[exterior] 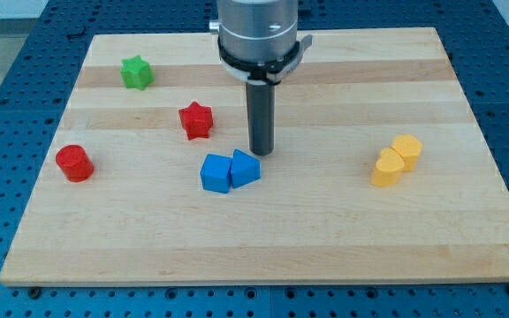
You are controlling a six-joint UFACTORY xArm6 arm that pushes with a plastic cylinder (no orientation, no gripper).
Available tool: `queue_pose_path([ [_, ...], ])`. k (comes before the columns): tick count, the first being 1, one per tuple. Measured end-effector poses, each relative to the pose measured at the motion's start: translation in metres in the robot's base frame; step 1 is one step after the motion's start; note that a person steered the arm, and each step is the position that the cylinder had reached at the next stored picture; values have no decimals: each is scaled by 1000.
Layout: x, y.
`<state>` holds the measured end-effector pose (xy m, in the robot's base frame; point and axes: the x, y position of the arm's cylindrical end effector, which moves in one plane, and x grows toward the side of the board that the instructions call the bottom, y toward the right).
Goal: Slide your arm towards red star
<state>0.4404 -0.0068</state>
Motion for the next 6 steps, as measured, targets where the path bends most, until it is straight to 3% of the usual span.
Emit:
queue_pose_path([
  [4,-65,-30],
  [6,-70,-72],
])
